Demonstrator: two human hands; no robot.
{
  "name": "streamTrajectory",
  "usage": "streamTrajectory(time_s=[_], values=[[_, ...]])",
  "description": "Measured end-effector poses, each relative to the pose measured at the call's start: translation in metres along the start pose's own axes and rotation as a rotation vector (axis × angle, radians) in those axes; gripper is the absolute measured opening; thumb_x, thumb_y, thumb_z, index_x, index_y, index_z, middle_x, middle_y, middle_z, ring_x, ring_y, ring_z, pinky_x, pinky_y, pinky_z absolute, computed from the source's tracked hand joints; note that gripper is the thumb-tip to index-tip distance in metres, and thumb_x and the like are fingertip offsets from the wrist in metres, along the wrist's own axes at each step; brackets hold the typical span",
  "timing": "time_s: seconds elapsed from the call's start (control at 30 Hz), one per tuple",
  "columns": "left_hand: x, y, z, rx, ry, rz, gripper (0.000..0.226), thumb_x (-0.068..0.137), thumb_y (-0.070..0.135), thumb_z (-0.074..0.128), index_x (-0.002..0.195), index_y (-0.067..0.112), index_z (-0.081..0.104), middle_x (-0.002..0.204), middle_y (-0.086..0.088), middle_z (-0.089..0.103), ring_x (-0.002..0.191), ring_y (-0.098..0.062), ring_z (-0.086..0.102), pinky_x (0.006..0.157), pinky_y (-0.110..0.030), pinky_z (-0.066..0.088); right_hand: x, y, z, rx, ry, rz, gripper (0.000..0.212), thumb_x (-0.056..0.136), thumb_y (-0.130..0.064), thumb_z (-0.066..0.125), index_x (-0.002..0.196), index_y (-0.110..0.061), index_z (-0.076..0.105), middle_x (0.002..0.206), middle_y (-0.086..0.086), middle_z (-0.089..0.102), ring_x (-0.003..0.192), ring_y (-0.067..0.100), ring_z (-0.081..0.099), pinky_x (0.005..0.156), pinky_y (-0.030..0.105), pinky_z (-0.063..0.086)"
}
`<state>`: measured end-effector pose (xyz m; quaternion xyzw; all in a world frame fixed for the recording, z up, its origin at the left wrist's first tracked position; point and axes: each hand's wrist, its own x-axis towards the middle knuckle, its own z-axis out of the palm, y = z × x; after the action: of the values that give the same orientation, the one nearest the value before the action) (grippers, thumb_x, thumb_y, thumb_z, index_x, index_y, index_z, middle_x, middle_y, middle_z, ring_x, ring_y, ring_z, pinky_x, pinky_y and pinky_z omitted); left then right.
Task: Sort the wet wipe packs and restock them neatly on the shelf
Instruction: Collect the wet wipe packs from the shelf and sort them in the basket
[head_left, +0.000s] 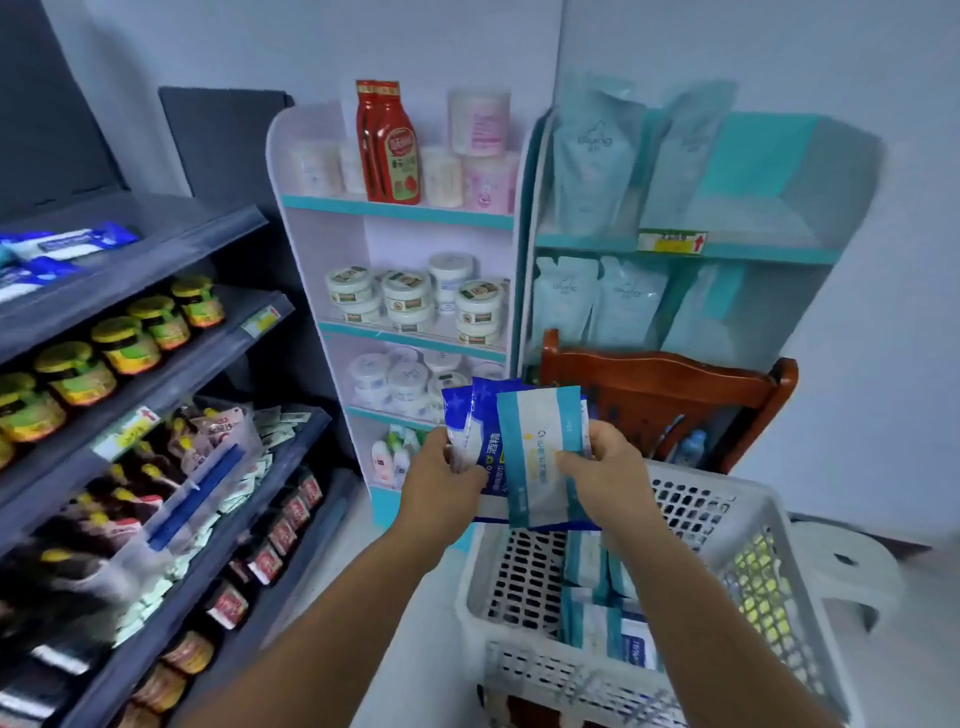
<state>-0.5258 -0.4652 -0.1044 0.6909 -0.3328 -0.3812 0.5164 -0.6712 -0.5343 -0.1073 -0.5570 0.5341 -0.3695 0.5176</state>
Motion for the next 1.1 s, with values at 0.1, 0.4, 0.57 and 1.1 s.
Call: streamTrajectory(time_s=[0.1,0.4,0.57,1.1], values=[[0.014,-0.011,0.06,0.047,-0.06,-0.029,0.027,0.085,-0.001,0.057,0.091,0.025,0.054,0.094,-0.002,0.067,0.092,-0.027,0.065,0.084,-0.048,0.055,0.024,0.032,-0.049,-0.042,0.041,0.058,0.021,0.088,-0.009,0.062,0.106,-0.021,0.058,0.097,-0.004,0.066,0.081,0.009,0.062,0.062,0.024,0.048],[0.052,-0.081,0.197,0.169,-0.118,-0.172,0.022,0.085,0.001,0.06,0.089,0.02,0.051,0.091,-0.008,0.064,0.079,-0.02,0.061,0.071,-0.035,0.053,0.084,0.134,-0.133,-0.164,0.082,0.285,0.014,0.086,-0.005,0.062,0.093,-0.016,0.057,0.09,0.003,0.066,0.081,0.025,0.066,0.076,0.044,0.057],[0.076,-0.129,0.236,0.236,-0.131,-0.226,0.02,0.09,-0.001,0.053,0.101,0.016,0.053,0.096,-0.006,0.064,0.075,-0.014,0.058,0.059,-0.02,0.045,0.105,0.193,-0.138,-0.164,0.126,0.386,0.021,0.088,-0.002,0.057,0.089,-0.023,0.054,0.084,-0.001,0.064,0.065,0.01,0.059,0.051,0.022,0.046],[0.192,-0.277,0.306,0.615,-0.32,-0.37,0.037,0.094,0.005,0.049,0.129,0.012,0.039,0.118,-0.009,0.052,0.098,-0.02,0.057,0.073,-0.014,0.051,0.21,0.37,-0.098,-0.307,0.169,0.549,0.031,0.09,-0.004,0.05,0.118,-0.016,0.047,0.109,0.002,0.061,0.086,0.019,0.063,0.048,0.019,0.048]])
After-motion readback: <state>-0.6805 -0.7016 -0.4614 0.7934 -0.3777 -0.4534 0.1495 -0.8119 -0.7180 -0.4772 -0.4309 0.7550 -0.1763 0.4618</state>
